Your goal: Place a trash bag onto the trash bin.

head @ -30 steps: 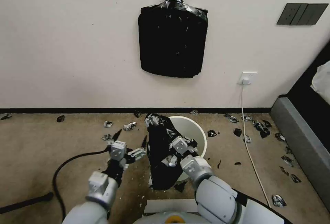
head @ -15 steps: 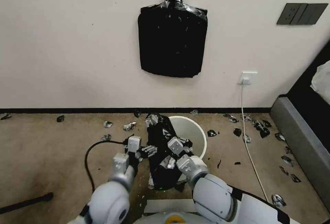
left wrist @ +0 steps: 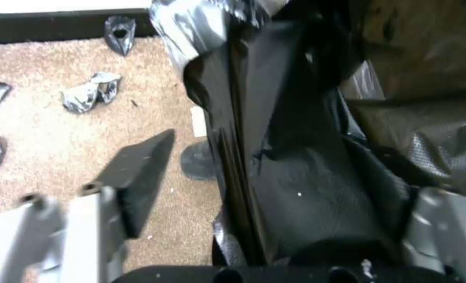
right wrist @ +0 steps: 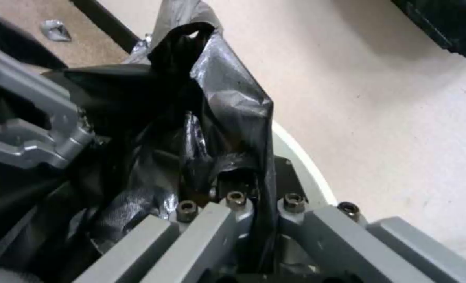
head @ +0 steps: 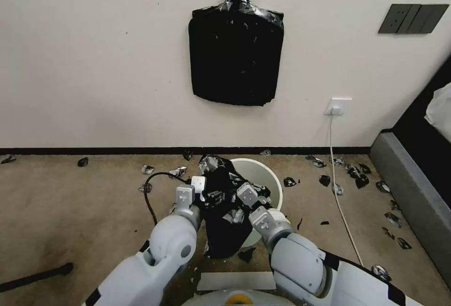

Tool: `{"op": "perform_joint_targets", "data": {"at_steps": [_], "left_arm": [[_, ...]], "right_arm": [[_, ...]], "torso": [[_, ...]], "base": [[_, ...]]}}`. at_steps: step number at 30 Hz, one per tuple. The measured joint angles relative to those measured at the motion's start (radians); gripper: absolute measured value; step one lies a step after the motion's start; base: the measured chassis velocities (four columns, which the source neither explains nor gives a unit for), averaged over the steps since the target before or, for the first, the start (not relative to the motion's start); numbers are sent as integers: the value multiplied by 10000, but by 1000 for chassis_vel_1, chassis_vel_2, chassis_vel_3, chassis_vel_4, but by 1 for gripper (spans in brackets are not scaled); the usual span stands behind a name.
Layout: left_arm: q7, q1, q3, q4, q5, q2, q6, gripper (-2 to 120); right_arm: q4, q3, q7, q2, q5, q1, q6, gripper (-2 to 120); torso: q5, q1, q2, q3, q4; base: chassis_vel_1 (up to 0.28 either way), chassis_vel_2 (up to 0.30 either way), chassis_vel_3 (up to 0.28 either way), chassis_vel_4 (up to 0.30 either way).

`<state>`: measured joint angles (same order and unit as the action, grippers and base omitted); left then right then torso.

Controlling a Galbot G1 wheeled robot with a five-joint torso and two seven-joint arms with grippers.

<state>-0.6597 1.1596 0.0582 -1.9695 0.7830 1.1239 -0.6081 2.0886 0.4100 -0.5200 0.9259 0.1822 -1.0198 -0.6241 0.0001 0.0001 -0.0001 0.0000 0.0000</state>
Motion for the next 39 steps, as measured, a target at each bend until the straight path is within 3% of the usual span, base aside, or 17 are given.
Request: {"op": "perform_joint_targets", "data": {"at_steps": [6, 8, 13, 16, 23, 26, 29, 30, 34, 36, 38, 39], "left_arm": [[-577, -354, 330, 249, 366, 189, -228, 56], [-1010, -495, 452, 297, 732, 204, -313, 43], [-1244, -557, 516, 390, 726, 213, -234, 32], [-1591, -680, 610, 550, 829, 250, -42, 13], [-1680, -680, 576, 567, 1019, 254, 112, 9], [-1346, -479, 402, 468, 836, 203, 484, 9], [-398, -120, 152, 208, -131, -13, 1103, 6], [-398, -120, 152, 208, -131, -13, 1103, 6], [1271, 552, -326, -374, -1467, -360, 1930, 5], [1493, 647, -395, -454, -1648, -402, 2032, 5], [2399, 1102, -682, -736, -2538, -556, 2625, 5], [2399, 1102, -682, -736, -2538, -556, 2625, 5]], "right_arm": [[-35, -41, -3, -9, 37, -49, 65, 0], [-40, -65, -4, -84, 38, -71, 126, 0], [-44, -93, -3, -125, 38, -82, 165, 0], [-119, -145, 5, -139, 38, -86, 247, 0], [-206, -281, 15, -139, 22, -238, 442, 0], [-208, -496, 16, -114, -54, -347, 740, 0], [-253, -843, 17, -66, -294, -307, 1292, 0], [-253, -843, 17, -66, -294, -307, 1292, 0], [-346, -1073, 64, -324, -340, 199, 1844, 0], [-353, -1082, 73, -394, -335, 267, 1880, 0], [-340, -1153, 150, -676, -304, 440, 1942, 0], [-340, -1153, 150, -676, -304, 440, 1942, 0]], "torso": [[-1, 0, 1, 0, 0], [0, 0, 0, 0, -1], [1, 0, 0, -1, 0], [1, 0, 1, -1, 0], [-2, 0, 1, -1, -2], [-4, 0, 0, 0, -3], [-2, -1, 0, 0, -1], [-2, -1, 0, 0, -1], [0, 0, 0, 0, 1], [0, 0, 0, 0, 2], [-3, 0, 0, 0, 0], [-3, 0, 0, 0, 0]], "base": [[0, 0, 0, 0], [0, 0, 0, 0], [0, 0, 0, 0], [0, 0, 0, 0], [0, 0, 0, 0], [0, 0, 0, 0], [0, 0, 0, 0], [0, 0, 0, 0], [0, 0, 0, 0], [0, 0, 0, 0], [0, 0, 0, 0], [0, 0, 0, 0]]}}
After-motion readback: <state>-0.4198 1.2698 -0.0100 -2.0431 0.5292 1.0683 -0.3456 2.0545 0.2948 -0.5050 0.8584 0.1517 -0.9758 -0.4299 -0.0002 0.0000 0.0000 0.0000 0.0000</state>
